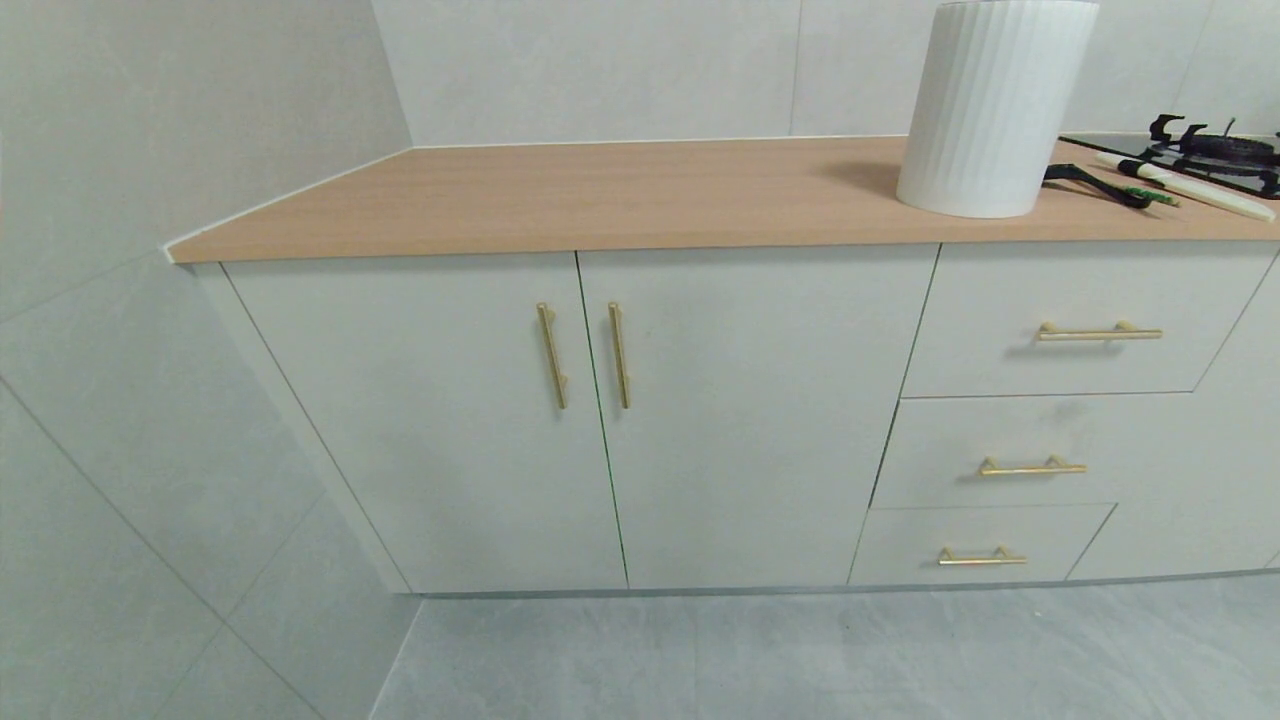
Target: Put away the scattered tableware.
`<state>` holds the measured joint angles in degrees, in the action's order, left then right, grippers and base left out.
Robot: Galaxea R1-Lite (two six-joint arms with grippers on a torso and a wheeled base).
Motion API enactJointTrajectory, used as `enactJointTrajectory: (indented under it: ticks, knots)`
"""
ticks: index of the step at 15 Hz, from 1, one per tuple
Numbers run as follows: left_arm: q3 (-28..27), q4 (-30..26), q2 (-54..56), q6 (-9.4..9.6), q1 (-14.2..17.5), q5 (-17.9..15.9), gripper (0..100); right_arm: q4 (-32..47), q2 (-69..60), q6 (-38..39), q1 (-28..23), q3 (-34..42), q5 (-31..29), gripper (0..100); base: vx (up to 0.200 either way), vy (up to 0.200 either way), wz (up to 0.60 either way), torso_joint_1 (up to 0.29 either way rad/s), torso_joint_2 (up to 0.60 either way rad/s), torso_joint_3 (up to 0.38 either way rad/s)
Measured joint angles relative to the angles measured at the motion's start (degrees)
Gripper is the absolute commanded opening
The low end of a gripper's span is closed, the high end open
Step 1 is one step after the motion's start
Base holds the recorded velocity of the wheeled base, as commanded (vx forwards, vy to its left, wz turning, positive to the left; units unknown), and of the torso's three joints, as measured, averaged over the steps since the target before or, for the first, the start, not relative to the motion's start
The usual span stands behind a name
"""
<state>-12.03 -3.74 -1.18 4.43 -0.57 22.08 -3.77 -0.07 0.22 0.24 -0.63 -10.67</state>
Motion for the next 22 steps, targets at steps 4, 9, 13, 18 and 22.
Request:
enactJointTrajectory:
  ticks: [4, 9, 13, 18, 22]
  knots:
    - [9.9, 6.1, 1.1, 1.65, 0.5, -12.4, 100, 3.8, -0.1, -0.2, 0.0, 0.3, 9.3, 100, 0.000, 0.000, 0.00, 0.000, 0.00, 0.000]
    - [12.0, 3.7, 1.2, -1.34, 0.5, -22.5, 100, 4.0, -0.1, -0.3, 0.0, 0.5, 11.1, 100, 0.000, 0.000, 0.00, 0.000, 0.00, 0.000]
    - [12.0, 3.6, 1.2, -2.38, 0.5, -22.6, 100, 3.9, -0.1, -0.6, 0.0, 0.5, 11.2, 100, 0.000, 0.000, 0.00, 0.000, 0.00, 0.000]
    - [12.0, 3.7, 1.2, -3.77, 0.5, -22.6, 100, 4.0, -0.1, -1.0, 0.0, 0.5, 11.2, 100, 0.000, 0.000, 0.00, 0.000, 0.00, 0.000]
    - [12.0, 3.7, 1.2, -4.32, 0.5, -22.5, 100, 4.0, -0.1, -0.9, 0.0, 0.5, 11.2, 100, 0.000, -0.100, 0.00, 0.002, 0.00, 0.001]
